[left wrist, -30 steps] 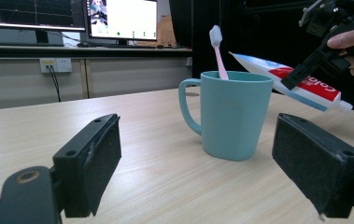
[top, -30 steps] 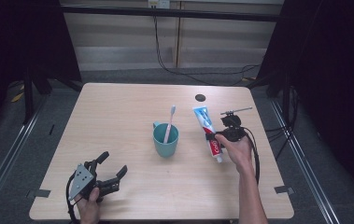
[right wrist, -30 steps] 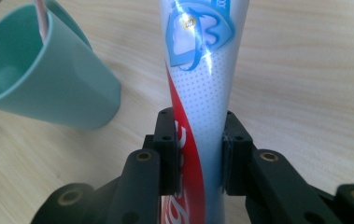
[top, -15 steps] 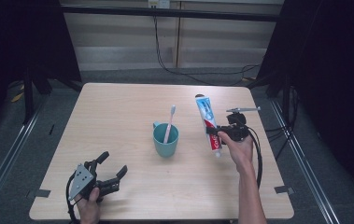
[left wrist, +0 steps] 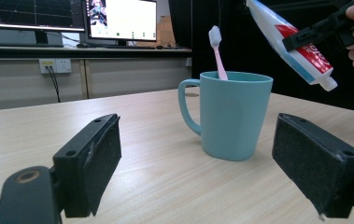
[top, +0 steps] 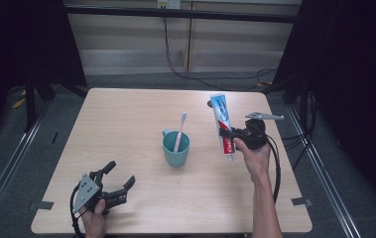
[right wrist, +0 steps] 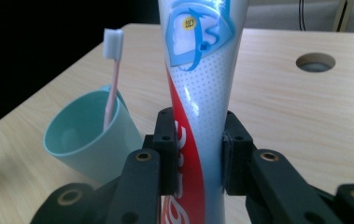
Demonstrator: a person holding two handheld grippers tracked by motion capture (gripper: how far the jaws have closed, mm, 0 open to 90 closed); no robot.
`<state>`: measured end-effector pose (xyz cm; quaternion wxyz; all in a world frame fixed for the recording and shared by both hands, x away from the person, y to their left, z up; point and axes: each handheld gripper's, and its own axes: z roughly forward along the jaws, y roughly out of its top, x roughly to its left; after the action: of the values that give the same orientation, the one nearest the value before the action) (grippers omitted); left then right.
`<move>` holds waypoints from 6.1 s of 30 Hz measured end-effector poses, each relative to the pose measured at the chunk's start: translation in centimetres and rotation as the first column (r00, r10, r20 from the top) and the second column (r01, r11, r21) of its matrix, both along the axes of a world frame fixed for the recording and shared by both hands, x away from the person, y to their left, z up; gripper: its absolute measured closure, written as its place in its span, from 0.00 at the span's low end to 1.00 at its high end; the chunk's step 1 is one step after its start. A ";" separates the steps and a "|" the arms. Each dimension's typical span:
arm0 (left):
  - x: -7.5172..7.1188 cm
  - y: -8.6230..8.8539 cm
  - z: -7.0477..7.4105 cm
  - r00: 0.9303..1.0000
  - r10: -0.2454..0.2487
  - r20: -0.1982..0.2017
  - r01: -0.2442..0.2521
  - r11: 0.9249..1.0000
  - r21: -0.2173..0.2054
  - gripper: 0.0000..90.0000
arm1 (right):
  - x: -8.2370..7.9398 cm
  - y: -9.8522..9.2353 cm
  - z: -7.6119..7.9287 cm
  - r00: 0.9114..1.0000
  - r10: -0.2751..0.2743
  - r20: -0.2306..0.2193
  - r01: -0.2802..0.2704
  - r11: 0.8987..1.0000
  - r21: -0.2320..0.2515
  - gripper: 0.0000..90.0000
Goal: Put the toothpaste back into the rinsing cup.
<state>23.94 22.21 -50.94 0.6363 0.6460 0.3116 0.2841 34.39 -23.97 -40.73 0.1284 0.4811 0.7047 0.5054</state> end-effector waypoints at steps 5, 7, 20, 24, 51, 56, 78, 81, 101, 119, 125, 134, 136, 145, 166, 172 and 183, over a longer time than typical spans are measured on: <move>0.0 0.0 0.0 1.000 0.000 0.000 0.000 1.000 0.000 0.17 | -0.2 0.0 0.4 0.998 -0.008 0.055 0.006 1.000 0.031 0.80; 0.0 0.0 0.0 1.000 -0.001 0.000 0.001 1.000 0.001 0.17 | -0.3 0.0 0.6 0.997 -0.011 0.074 0.009 0.999 0.035 0.80; 0.0 0.0 0.0 1.000 -0.004 0.000 0.004 1.000 0.005 0.17 | -0.7 0.4 1.4 0.983 -0.035 0.183 0.018 0.996 0.091 0.80; 0.0 0.0 0.0 1.000 -0.004 0.001 0.004 1.000 0.006 0.17 | -0.7 0.5 1.6 0.980 -0.029 0.196 0.009 0.995 0.102 0.80; 0.0 0.0 0.0 1.000 -0.010 0.004 0.010 1.000 0.005 0.17 | 0.1 3.6 2.9 0.963 0.004 0.268 -0.039 0.992 0.124 0.80; 0.0 0.0 0.0 1.000 -0.009 0.005 0.009 1.000 0.002 0.17 | 0.2 4.5 3.3 0.958 0.023 0.285 -0.060 0.991 0.122 0.80; 0.0 0.0 0.0 1.000 -0.013 0.003 0.013 1.000 -0.002 0.17 | 1.2 8.6 3.8 0.944 0.086 0.320 -0.138 0.980 0.145 0.80; 0.0 0.0 0.0 1.000 -0.013 0.003 0.013 1.000 -0.003 0.17 | 1.3 9.2 3.8 0.940 0.100 0.326 -0.154 0.978 0.143 0.80; -0.1 -0.1 0.0 1.000 -0.014 0.005 0.014 1.000 -0.011 0.17 | 2.0 11.9 2.4 0.941 0.144 0.305 -0.193 0.972 0.137 0.80; 0.0 0.0 0.0 1.000 -0.014 0.011 0.014 1.000 -0.007 0.17 | 2.5 13.4 0.2 0.949 0.177 0.261 -0.211 0.972 0.106 0.80; 0.0 0.0 0.0 1.000 -0.015 0.012 0.015 1.000 -0.007 0.17 | 2.7 13.6 -0.2 0.952 0.179 0.250 -0.210 0.972 0.105 0.80; -0.1 0.0 0.0 1.000 -0.016 0.011 0.016 1.000 0.000 0.17 | 2.8 13.1 -1.5 0.959 0.174 0.223 -0.205 0.971 0.122 0.79; 0.0 0.0 0.0 1.000 -0.015 0.012 0.015 1.000 -0.002 0.17 | 2.8 13.1 -1.7 0.959 0.179 0.218 -0.209 0.970 0.121 0.79; -0.1 0.0 0.0 1.000 -0.014 0.009 0.014 1.000 -0.003 0.17 | 2.6 13.1 -3.0 0.963 0.176 0.203 -0.208 0.967 0.149 0.79; -0.1 0.0 0.0 1.000 -0.016 0.012 0.016 1.000 0.003 0.17 | 2.1 13.1 -4.5 0.966 0.191 0.175 -0.212 0.971 0.112 0.78; -0.1 0.0 0.0 1.000 -0.016 0.012 0.016 1.000 0.002 0.17 | 2.1 13.0 -4.6 0.967 0.195 0.166 -0.213 0.972 0.100 0.77; -0.1 0.0 0.0 1.000 -0.016 0.013 0.016 1.000 0.007 0.17 | 1.7 12.3 -3.9 0.967 0.186 0.177 -0.207 0.973 0.106 0.74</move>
<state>23.85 22.22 -50.97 0.6384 0.6487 0.3015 0.2841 36.09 -11.65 -44.66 0.1056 0.3721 0.7032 0.5966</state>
